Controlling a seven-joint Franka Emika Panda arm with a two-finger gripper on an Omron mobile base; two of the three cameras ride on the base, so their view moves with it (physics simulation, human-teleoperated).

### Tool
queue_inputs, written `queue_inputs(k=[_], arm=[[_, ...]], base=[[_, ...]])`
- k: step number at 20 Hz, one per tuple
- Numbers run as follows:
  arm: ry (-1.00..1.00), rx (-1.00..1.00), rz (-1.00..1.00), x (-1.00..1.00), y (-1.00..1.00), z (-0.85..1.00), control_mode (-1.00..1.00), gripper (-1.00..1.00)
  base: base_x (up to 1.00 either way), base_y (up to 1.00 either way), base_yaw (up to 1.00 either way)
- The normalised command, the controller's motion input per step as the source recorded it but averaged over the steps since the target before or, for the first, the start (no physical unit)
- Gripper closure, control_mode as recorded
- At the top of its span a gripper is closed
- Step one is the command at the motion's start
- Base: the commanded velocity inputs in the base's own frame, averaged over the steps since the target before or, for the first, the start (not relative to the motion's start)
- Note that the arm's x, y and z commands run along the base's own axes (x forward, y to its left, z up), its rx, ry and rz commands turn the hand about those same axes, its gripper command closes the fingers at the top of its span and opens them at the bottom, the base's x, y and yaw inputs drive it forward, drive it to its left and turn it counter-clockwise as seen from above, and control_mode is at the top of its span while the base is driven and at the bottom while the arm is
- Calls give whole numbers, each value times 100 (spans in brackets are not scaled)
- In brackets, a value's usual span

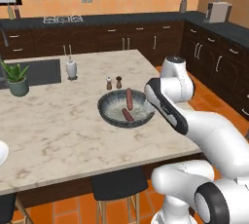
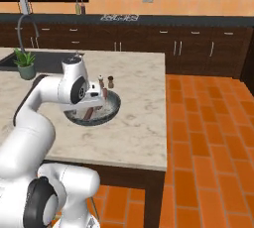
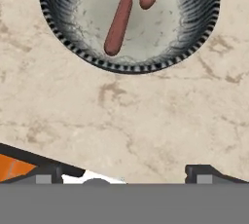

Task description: Place one bun and one sausage from the bowl on each plate.

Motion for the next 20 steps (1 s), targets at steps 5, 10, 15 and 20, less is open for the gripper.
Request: queue_inputs(k=[5,10,15,20], arm=[[2,1,-2,100,56,0,-100,-100],[0,0,-4,100,58,-10,-100,-100],[4,0,0,92,3,-88,-100,-100],[9,0,0,24,0,-49,-100,-100]], base=[[0,0,0],[0,0,0],[0,0,0],[0,0,0]])
